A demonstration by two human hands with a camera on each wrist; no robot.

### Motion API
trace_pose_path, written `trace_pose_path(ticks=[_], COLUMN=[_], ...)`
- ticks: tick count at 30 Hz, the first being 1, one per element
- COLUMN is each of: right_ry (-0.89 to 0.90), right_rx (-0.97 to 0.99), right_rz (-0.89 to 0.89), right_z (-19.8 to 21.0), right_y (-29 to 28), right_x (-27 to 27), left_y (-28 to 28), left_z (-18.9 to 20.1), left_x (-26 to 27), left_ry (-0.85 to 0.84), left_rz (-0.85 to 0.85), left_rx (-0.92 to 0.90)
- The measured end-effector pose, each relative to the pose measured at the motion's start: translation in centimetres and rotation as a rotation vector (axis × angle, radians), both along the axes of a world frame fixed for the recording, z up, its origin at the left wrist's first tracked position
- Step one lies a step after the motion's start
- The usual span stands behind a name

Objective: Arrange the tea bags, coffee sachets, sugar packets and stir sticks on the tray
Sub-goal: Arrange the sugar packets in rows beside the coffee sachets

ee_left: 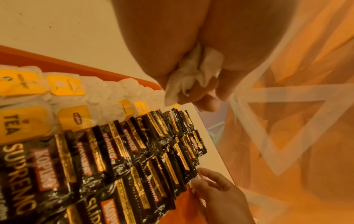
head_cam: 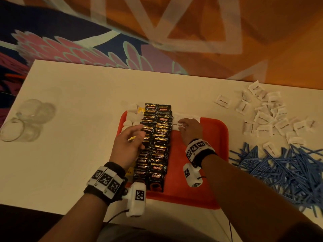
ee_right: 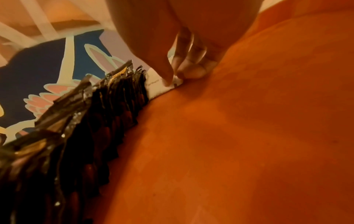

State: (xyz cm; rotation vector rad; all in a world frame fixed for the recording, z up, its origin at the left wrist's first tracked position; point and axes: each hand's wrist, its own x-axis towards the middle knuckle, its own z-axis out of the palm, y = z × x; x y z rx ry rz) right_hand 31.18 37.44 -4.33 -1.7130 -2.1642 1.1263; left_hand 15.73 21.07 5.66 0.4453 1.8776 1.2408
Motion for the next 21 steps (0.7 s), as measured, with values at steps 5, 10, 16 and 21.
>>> trace_pose_path(ticks=[5, 10, 16, 21], right_ry=[0.071, 0.268, 0.403, 0.521], right_rx=[-0.035, -0.141, -0.315, -0.378], right_rz=[-0.067, -0.057, 0.211, 0.195], right_z=[1.7, 5.9, 11.3, 14.2], right_y=[-0.5, -2.1, -4.4, -5.1], right_x=[0.8, 1.6, 2.6, 5.3], left_y=[0.1, 1.5, 3.3, 4.4], left_z=[0.5, 1.5, 2.8, 4.5], left_x=[0.3, 2.0, 5.2, 7.8], left_ry=[-0.133, -0.408, -0.502, -0.472], left_rz=[0.024, 0.093, -0.012, -0.135], left_rx=[0.005, 0.052, 0.098, 0.088])
